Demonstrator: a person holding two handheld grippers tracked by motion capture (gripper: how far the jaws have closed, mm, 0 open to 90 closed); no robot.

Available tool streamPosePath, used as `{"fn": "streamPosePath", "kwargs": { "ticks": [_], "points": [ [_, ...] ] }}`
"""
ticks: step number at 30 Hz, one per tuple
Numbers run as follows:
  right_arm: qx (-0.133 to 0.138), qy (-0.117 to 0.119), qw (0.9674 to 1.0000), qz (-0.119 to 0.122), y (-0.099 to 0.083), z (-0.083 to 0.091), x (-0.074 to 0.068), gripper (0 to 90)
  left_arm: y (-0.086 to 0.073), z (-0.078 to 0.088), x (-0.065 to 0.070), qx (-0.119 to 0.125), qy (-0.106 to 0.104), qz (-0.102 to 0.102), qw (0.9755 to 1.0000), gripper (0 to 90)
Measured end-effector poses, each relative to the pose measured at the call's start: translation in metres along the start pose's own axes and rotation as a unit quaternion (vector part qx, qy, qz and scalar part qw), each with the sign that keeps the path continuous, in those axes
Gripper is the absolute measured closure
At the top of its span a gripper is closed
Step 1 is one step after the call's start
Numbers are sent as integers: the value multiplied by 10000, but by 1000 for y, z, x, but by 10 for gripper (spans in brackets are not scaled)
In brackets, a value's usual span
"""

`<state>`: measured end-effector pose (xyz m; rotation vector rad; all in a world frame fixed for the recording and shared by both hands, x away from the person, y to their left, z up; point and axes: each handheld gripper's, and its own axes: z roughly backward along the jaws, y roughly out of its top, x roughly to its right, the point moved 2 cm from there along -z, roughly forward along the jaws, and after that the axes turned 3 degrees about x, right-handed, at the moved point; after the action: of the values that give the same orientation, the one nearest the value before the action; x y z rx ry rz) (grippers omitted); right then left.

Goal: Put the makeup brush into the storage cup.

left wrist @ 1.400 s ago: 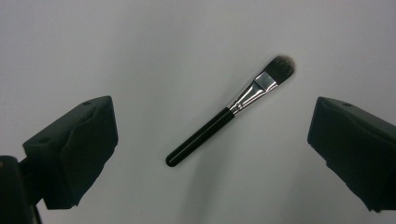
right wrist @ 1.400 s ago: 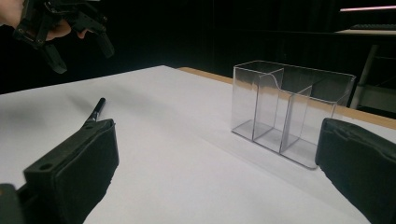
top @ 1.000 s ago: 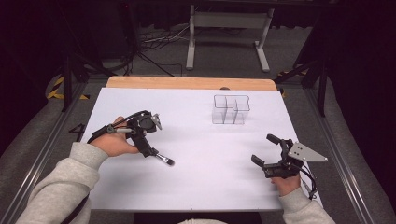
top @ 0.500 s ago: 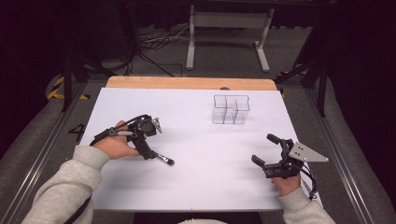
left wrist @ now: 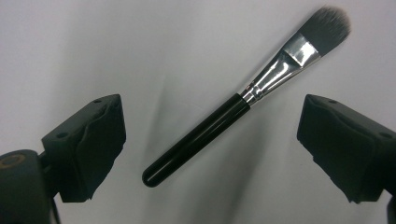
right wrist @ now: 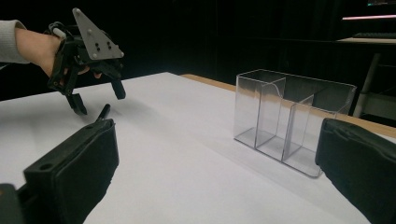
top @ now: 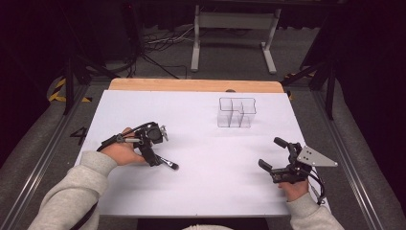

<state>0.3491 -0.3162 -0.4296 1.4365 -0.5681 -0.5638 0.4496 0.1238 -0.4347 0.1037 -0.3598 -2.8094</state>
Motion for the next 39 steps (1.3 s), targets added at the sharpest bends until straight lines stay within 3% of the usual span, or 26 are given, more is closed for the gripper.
{"fn": "streamPosePath", "kwargs": {
  "ticks": [19, 27, 30, 39],
  "points": [
    [-11, 64, 10000, -47, 0, 0, 0, 0, -3, -9, 0, -181, -38, -44, 9998, 143],
    [-17, 98, 9999, -101, -1, -1, -1, 0, -3, -9, 2, -281, 33, -117, 9995, 259],
    [-36, 122, 9999, -85, -1, -2, -1, 0, -3, -10, 1, -370, 4, -196, 9991, 328],
    [-46, 109, 9999, -64, -1, -2, -1, 0, -2, -7, 2, -487, -63, -176, 9986, 566]
  ]
}}
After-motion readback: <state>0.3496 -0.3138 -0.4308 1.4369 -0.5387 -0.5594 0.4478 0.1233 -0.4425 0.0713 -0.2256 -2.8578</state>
